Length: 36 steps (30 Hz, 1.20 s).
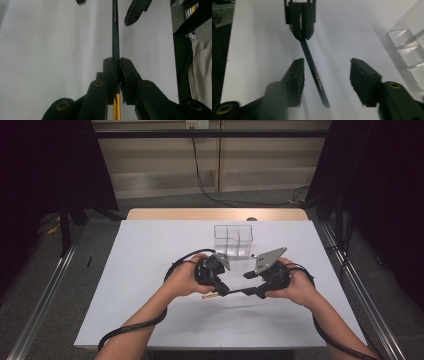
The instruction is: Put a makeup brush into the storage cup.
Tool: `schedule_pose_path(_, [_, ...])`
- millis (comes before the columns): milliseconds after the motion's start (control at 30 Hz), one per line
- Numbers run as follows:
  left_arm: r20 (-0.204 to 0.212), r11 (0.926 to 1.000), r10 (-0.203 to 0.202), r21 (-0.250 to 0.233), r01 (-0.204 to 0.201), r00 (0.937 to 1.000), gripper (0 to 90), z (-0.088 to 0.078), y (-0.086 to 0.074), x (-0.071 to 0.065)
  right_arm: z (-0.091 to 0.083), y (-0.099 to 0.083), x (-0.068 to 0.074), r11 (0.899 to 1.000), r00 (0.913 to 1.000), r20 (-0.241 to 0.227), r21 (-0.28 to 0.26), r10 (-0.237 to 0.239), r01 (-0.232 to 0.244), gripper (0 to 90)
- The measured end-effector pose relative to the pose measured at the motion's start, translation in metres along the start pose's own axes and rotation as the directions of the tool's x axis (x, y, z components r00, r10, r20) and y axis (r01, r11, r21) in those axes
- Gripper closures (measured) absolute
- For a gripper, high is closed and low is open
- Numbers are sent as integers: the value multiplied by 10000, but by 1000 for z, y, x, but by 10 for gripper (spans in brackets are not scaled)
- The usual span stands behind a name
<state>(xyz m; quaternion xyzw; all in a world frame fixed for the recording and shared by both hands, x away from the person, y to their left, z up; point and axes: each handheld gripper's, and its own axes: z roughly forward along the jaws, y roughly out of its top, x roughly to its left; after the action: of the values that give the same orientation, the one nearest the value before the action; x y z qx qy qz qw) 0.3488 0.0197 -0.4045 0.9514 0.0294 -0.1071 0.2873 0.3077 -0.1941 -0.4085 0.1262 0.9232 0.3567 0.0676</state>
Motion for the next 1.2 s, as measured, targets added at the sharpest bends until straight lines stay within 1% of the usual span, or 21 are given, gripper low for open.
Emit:
schedule_pose_path(33, [43,10000,19,-2,-19,10000,836,0,1,0,2,1,1,9998,9998,-48,74,-198,198,505])
schedule_pose_path(67, [4,10000,14,6,-14,10000,836,0,1,0,3,2,2,9994,9995,-80,176,-302,303,513])
schedule_pose_path(133, [98,10000,23,13,-23,9999,836,1,2,-1,6,4,4,9975,9983,-113,412,-574,578,532])
schedule_pose_path(200, [112,10000,59,23,-59,9999,836,2,3,-1,7,5,5,9952,9969,-88,582,-786,789,587])
schedule_pose_path(233, [135,10000,54,51,-55,9999,836,3,3,-1,8,5,5,9949,9966,-227,610,-795,807,607])
schedule_pose_path(300, [173,10000,34,38,-35,9998,836,3,3,-1,8,5,6,9936,9956,-232,653,-913,926,647])
schedule_pose_path(400, [263,10000,47,-18,-46,9996,836,2,3,1,8,6,8,9906,9931,-396,761,-1105,1133,684])
schedule_pose_path(500, [338,10000,13,-72,-11,9994,836,1,4,1,9,8,10,9867,9906,-439,936,-1296,1333,754])
schedule_pose_path(533, [429,9999,23,-134,-18,9991,836,1,4,1,10,8,10,9864,9905,-458,962,-1294,1333,799])
schedule_pose_path(567, [407,9998,10,-175,-3,9992,835,0,5,1,9,7,10,9865,9910,-585,1052,-1201,1257,814])
schedule_pose_path(667, [512,9998,53,-215,-42,9987,833,-3,5,0,11,5,10,9851,9874,-846,976,-1335,1416,846])
schedule_pose_path(700, [513,9997,48,-254,-35,9987,833,-4,5,1,11,4,11,9855,9871,-872,920,-1346,1425,847])
schedule_pose_path(733, [592,9995,-38,-308,56,9982,832,-5,5,1,11,3,11,9869,9875,-886,833,-1306,1380,849])
schedule_pose_path(900, [639,9983,-25,-588,63,9980,831,-9,4,2,10,1,11,9925,9900,-958,551,-1037,1093,851])
schedule_pose_path(933, [676,9983,-50,-572,89,9977,831,-9,4,2,10,0,11,9928,9903,-932,515,-1035,1086,851])
schedule_pose_path(1067, [582,9990,15,-448,11,9983,832,-9,6,1,11,-2,12,9943,9911,-944,403,-943,985,851])
schedule_pose_path(1133, [499,9992,10,-409,10,9988,832,-9,7,1,12,-2,11,9939,9913,-900,450,-964,1007,851])
schedule_pose_path(1200, [547,9993,2,-385,19,9985,832,-8,7,1,14,-3,11,9937,9912,-900,482,-970,1016,851])
